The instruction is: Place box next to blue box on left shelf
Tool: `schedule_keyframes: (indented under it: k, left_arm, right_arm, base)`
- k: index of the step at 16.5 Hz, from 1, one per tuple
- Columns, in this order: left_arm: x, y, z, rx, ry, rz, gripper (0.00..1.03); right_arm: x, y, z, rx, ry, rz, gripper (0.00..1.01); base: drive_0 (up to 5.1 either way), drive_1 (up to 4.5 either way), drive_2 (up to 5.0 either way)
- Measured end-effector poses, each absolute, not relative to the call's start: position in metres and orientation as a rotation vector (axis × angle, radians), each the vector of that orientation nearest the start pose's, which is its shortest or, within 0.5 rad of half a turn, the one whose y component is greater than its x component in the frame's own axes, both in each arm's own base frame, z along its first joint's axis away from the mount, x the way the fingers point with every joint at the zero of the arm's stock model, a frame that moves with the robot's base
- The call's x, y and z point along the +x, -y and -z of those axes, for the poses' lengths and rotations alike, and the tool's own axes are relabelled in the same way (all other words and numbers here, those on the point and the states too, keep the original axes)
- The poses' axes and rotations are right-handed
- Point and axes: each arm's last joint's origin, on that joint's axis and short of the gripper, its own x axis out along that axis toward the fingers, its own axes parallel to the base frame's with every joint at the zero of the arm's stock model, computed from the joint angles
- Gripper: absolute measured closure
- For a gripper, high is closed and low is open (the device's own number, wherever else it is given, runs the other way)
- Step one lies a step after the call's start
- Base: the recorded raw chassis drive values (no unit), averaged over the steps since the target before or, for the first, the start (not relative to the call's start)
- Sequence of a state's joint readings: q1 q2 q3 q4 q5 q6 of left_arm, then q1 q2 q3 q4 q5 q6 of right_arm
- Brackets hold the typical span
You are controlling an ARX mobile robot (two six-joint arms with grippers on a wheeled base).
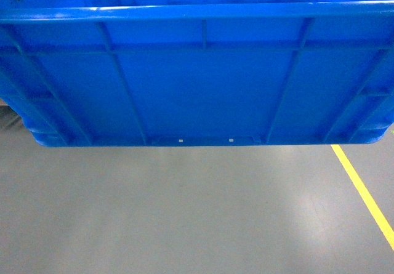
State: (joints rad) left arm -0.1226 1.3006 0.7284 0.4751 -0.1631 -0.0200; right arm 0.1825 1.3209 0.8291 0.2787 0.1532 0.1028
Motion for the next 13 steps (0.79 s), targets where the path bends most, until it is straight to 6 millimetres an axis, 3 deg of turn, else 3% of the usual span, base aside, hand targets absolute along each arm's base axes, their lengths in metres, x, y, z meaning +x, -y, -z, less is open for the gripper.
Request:
schedule_keyframes:
  k: [13]
  left_arm:
    - [0.2823,0.0301,-0.2660,-0.006,-0.099,-0.041,0.92]
  right_arm:
    - [0.2890,-0.0488,-0.2753,0.066,-0.219,-0.018,0.92]
  base:
    - [0.0,4.07,-4.1]
